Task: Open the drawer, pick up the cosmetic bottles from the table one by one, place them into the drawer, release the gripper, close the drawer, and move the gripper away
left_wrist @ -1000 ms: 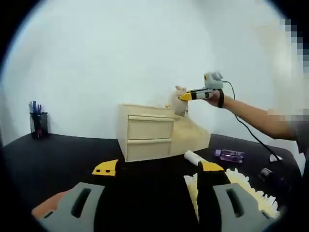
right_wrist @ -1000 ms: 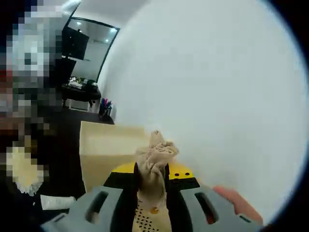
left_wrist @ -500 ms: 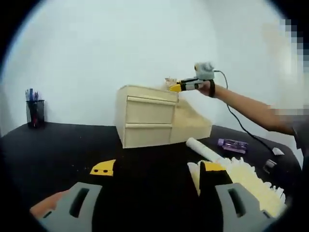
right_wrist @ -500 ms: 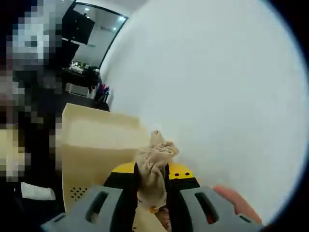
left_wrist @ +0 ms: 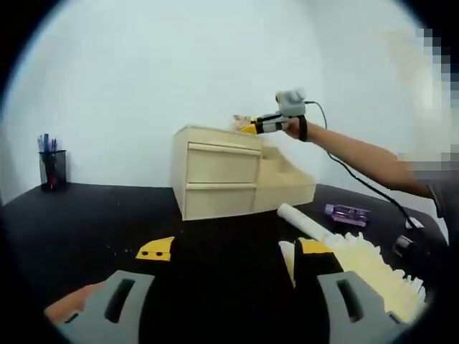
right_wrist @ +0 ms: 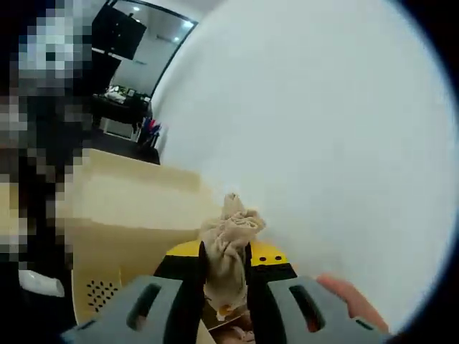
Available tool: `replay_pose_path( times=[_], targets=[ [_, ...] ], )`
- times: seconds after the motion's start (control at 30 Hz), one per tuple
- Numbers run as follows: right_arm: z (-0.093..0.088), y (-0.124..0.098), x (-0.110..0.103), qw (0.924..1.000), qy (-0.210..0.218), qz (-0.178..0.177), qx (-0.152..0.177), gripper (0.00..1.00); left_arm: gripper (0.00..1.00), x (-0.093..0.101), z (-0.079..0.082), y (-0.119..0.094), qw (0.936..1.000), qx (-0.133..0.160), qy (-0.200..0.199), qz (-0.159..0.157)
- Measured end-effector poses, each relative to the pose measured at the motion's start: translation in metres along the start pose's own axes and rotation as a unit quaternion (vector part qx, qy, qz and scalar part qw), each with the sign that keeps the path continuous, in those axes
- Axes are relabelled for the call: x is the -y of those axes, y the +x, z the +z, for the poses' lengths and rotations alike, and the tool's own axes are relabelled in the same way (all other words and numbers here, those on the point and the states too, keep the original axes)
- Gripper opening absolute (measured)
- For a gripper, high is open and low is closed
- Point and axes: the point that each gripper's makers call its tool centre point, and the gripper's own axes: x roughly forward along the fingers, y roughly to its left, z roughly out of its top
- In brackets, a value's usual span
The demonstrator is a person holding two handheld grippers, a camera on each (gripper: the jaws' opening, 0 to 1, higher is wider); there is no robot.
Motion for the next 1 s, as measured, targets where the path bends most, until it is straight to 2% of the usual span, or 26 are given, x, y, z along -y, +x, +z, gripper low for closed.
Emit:
replay_pose_path(
  times=[0.27,0.53,0.6,0.7,0.77,0.87,1.0],
  targets=[
    [-0.017,0.012,-0.004,0.9997,-0.011,0.005,-0.019,0.18,0.59,0.000,-0.002,0.001,1.0000,-0.005,0.004,-0.001],
    [-0.031,0.016,-0.002,0.9996,-0.016,0.009,-0.022,0.19,0.58,0.000,-0.002,0.001,1.0000,-0.006,0.007,-0.002],
    [-0.037,0.018,0.002,0.9985,-0.036,0.005,-0.040,0.20,0.58,0.000,-0.003,0.001,0.9999,-0.008,0.008,-0.002],
    [-0.041,0.018,0.001,0.9970,-0.061,-0.002,-0.047,0.22,0.58,0.000,-0.003,0.001,0.9999,-0.010,0.009,-0.001],
    [-0.042,0.019,-0.002,0.9927,-0.107,-0.003,-0.055,0.23,0.57,-0.001,-0.004,0.002,0.9999,-0.011,0.010,0.000],
    [-0.042,0.019,0.004,0.9869,-0.144,-0.011,-0.071,0.25,0.56,-0.002,-0.004,0.002,0.9999,-0.013,0.012,0.002],
    [-0.040,0.021,0.008,0.9833,-0.164,-0.036,-0.071,0.28,0.56,-0.002,-0.004,0.002,0.9999,-0.011,0.011,0.003]
  ],
)
